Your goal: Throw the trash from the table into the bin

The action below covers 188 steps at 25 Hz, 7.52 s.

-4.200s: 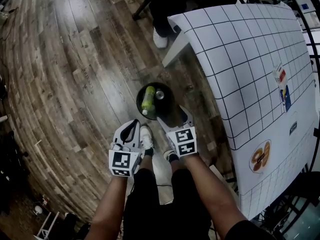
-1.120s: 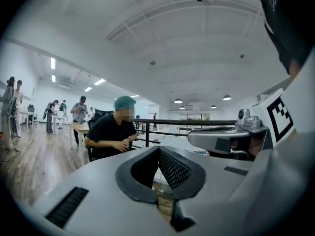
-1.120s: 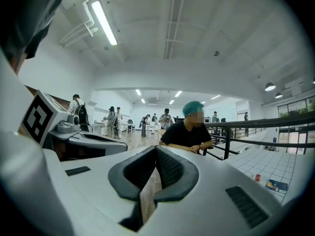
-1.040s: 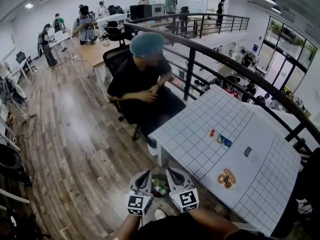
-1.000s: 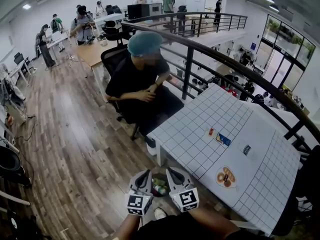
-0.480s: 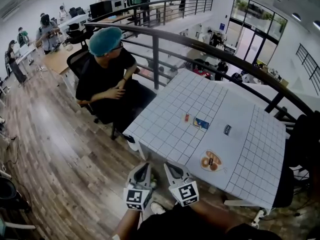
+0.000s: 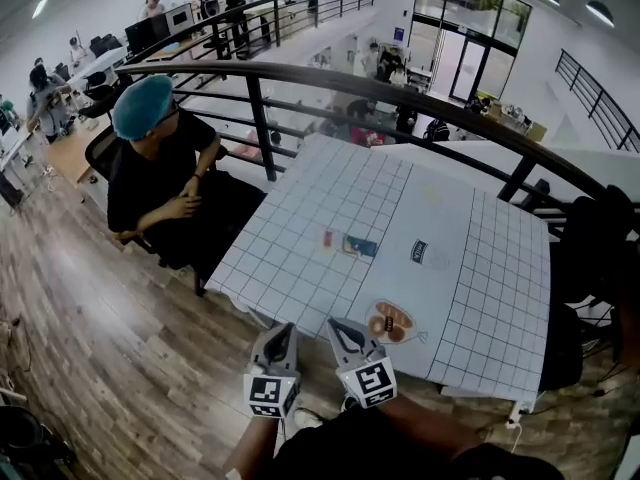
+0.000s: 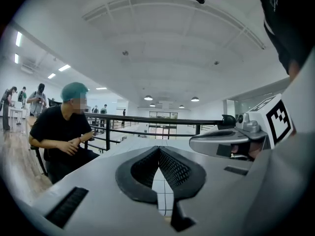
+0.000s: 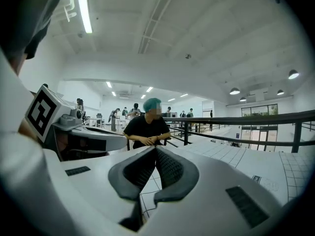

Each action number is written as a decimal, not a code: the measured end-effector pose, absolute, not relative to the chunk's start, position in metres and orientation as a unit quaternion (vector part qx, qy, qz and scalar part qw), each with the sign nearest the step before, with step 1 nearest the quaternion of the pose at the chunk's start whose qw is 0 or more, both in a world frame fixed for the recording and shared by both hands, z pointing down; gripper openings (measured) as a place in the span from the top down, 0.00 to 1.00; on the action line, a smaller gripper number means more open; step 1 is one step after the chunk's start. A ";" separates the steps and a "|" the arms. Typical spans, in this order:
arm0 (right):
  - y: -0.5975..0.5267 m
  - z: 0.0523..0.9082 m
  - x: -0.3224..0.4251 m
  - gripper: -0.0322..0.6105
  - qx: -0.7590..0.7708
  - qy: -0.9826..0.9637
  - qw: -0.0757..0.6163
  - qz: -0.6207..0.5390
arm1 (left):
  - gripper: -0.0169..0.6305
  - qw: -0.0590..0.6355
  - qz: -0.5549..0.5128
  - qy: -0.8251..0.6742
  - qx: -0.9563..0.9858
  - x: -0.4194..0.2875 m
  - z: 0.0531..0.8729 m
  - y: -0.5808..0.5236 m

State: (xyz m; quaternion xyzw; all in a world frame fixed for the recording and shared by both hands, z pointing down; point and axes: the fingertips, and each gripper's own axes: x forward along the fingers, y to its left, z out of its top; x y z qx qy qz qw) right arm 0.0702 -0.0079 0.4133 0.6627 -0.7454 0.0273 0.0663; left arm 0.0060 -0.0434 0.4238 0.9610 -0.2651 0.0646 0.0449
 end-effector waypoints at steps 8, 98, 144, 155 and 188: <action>-0.014 0.415 0.130 0.91 0.680 -0.730 0.059 0.036 | 0.94 0.044 0.077 -0.244 0.966 0.065 0.428 -0.053; -0.178 0.648 0.346 0.44 0.605 -0.708 0.280 0.234 | 0.94 0.093 0.141 -0.180 0.969 0.234 0.515 -0.188; -0.105 0.458 0.241 0.52 0.640 -0.757 0.114 0.075 | 0.94 0.056 0.100 -0.320 0.941 0.136 0.454 -0.145; -0.115 0.436 0.162 0.52 0.571 -0.814 0.093 0.050 | 0.94 0.044 0.118 -0.408 0.904 0.042 0.434 -0.118; -0.081 0.478 -0.174 0.52 0.337 -0.928 0.142 0.073 | 0.94 0.124 0.102 -0.612 0.774 -0.267 0.487 -0.031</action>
